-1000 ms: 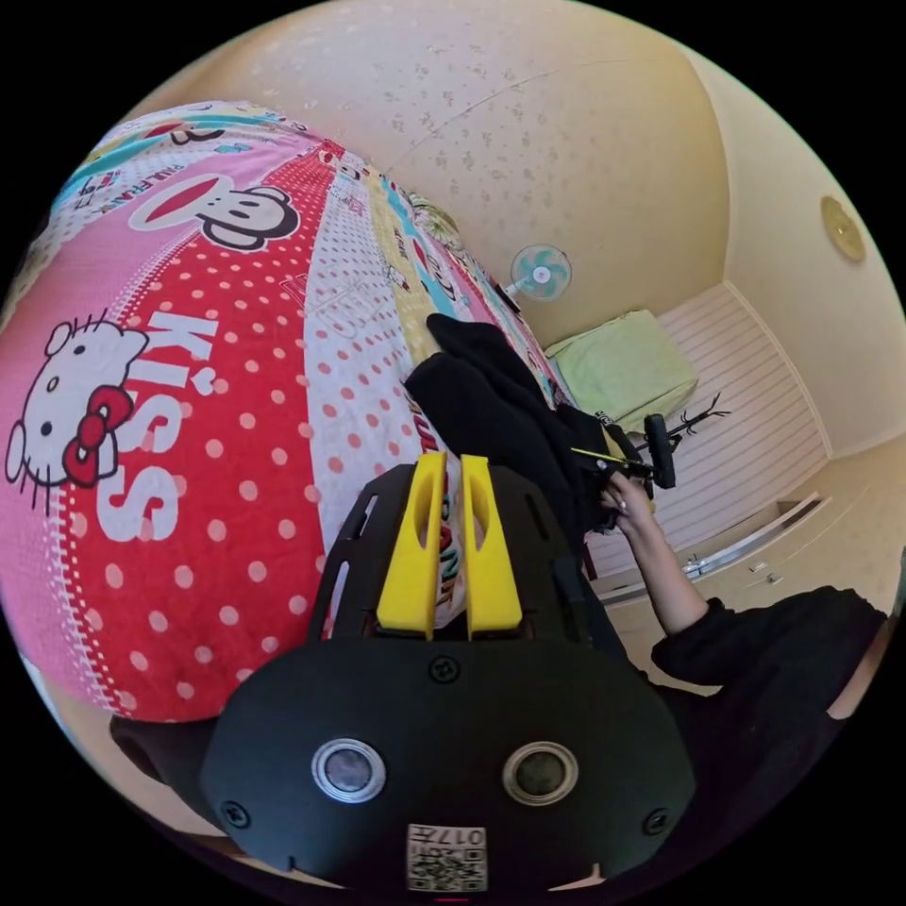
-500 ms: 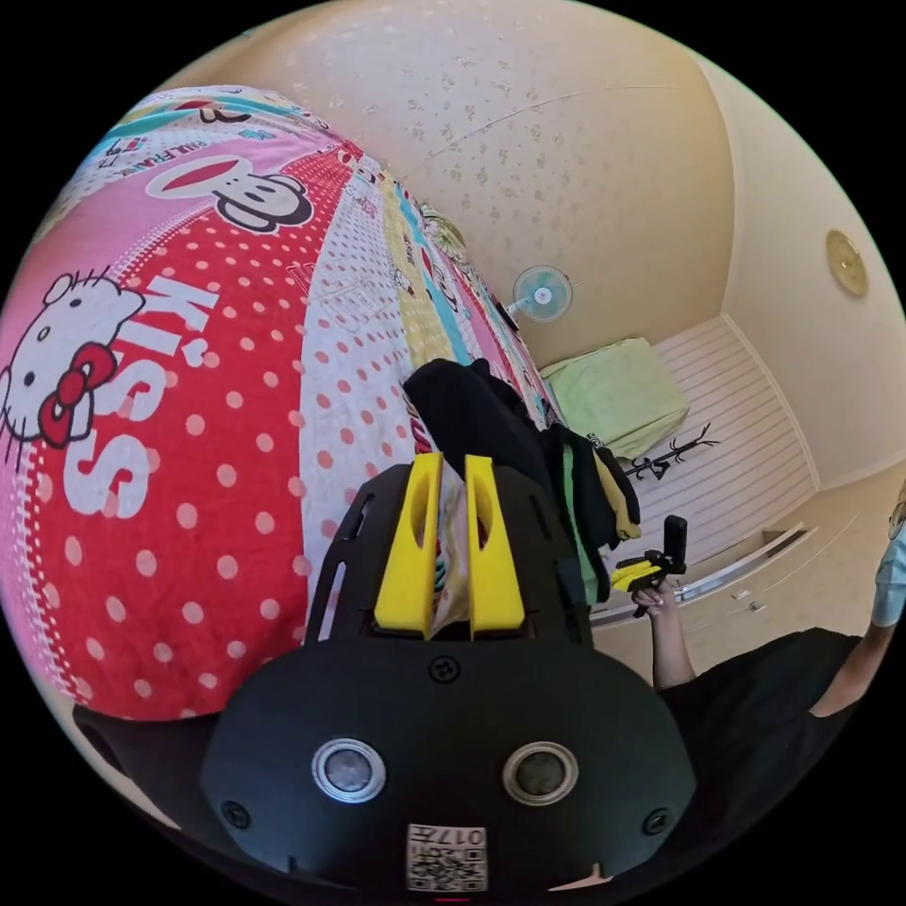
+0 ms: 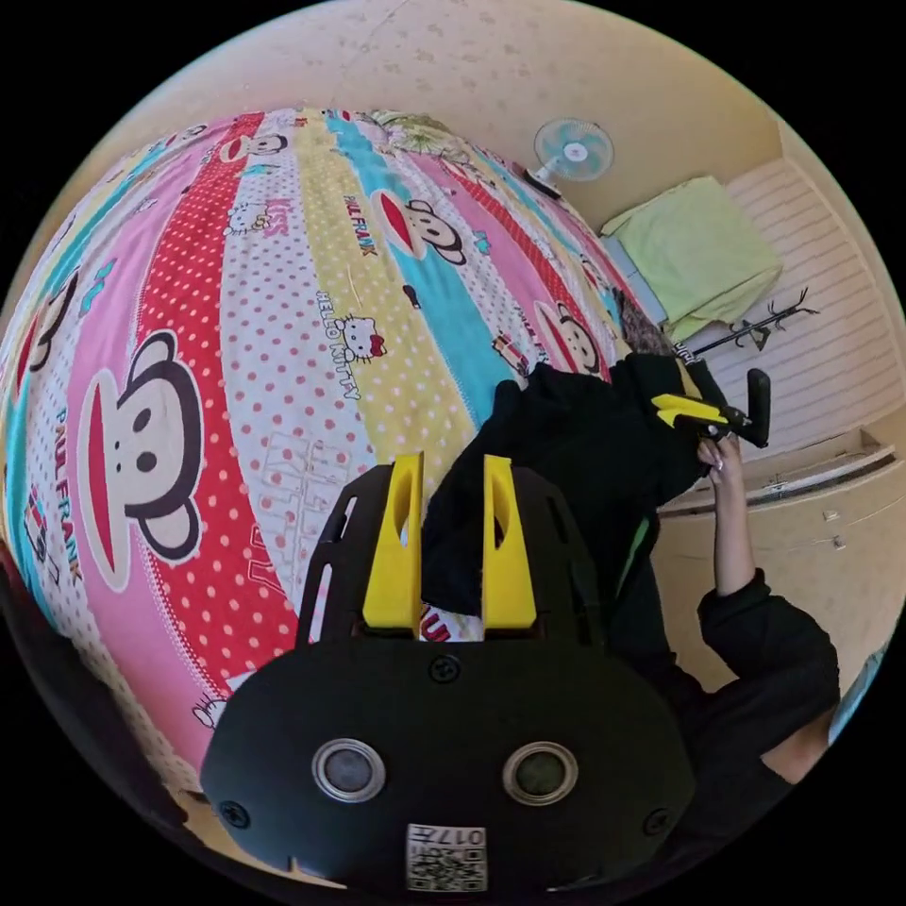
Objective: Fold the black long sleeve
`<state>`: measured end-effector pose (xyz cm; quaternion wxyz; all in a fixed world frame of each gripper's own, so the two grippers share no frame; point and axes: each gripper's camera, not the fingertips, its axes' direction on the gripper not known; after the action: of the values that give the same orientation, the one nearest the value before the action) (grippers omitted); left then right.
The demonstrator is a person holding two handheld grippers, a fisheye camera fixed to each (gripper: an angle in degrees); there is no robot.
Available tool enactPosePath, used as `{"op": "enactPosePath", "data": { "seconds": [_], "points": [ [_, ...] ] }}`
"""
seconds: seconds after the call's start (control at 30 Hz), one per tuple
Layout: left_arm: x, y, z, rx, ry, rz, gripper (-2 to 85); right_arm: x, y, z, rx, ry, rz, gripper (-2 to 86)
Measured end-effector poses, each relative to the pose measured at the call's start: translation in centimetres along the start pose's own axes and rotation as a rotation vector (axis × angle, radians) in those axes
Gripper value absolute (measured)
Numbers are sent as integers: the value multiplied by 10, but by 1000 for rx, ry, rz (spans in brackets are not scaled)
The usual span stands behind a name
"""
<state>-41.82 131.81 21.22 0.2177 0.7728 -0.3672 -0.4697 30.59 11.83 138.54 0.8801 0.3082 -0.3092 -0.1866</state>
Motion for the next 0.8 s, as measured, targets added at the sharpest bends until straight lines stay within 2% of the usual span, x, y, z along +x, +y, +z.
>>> {"op": "enactPosePath", "data": {
  "seconds": [0.1, 0.17, 0.2, 0.3, 0.4, 0.47, 0.53, 0.57, 0.6, 0.67, 0.8],
  "points": [
    [-2, -13, 71, -258, -31, -11, 109, 17, -29, 33, -70, 86, 79, 115],
    [3, 2, 74, -174, -33, 3, 108, 25, -36, 58, -170, 201, 108, 132],
    [6, 15, 76, -156, -10, -4, 108, 29, -35, 80, -293, 314, 125, 140],
    [23, 47, 85, -142, 16, 49, 114, 25, -27, 80, -265, 277, 134, 143],
    [35, 70, 95, -139, 58, 26, 118, 35, -17, 68, -217, 130, 240, 135],
    [39, 79, 104, -130, 72, -6, 103, 33, -12, 66, -226, 105, 236, 118],
    [49, 89, 117, -144, 67, -43, 61, 10, -6, 66, -264, 149, 176, 49],
    [53, 93, 120, -158, 96, -47, 49, 0, -3, 63, -266, 134, 151, 46],
    [60, 102, 121, -143, 128, -57, 45, -19, 3, 54, -247, 120, 120, 40],
    [73, 125, 109, -27, 111, -57, 40, -52, 20, 29, -162, 226, 85, 33],
    [118, 209, 46, 288, 137, -42, 32, -142, 88, -70, 156, 351, 48, 22]
  ]
}}
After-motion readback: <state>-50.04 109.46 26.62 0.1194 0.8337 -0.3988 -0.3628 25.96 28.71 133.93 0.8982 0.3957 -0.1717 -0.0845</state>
